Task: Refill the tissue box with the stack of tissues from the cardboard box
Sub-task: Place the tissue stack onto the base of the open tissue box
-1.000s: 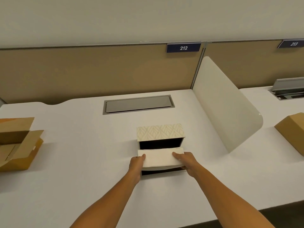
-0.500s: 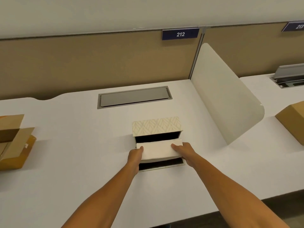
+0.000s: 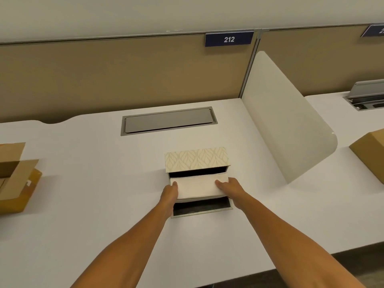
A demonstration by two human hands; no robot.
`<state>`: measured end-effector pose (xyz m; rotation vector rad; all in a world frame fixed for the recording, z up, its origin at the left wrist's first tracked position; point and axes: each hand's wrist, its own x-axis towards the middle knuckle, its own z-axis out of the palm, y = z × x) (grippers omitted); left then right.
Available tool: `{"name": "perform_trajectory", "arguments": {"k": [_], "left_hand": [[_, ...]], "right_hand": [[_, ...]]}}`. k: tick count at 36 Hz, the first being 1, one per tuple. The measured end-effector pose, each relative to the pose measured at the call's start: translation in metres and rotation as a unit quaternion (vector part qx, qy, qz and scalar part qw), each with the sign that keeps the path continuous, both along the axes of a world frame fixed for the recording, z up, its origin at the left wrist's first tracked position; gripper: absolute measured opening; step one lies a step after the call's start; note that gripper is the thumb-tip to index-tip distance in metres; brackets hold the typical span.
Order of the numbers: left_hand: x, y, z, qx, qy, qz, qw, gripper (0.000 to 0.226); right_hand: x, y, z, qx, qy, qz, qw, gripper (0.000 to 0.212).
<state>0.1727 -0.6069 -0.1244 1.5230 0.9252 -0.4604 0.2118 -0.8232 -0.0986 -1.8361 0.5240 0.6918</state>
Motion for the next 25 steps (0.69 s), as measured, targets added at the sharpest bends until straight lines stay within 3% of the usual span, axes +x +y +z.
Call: {"name": "perform_trajectory", "arguments": {"k": [4,14,25], "left_hand": [[0.007,0.002,-0.002,0.008,0.000,0.012,1.000,0.054],[0.015,0.004,-0.005,-0.009,0.002,0.024,1.000,0.053],[0.016,0.004,0.002,0.106,0.055,-0.044,0.992,0.059]], "right_hand": [[0.004,0.001,-0.001,0.008,-0.007,-0.015,1.000,0.073],[0.012,0.005,-0.005,0.018,0.002,-0.047,0.999,0.078],[0.014,0.009,-0.006,0.002,0.027,-0.040,0.999,0.072]]}}
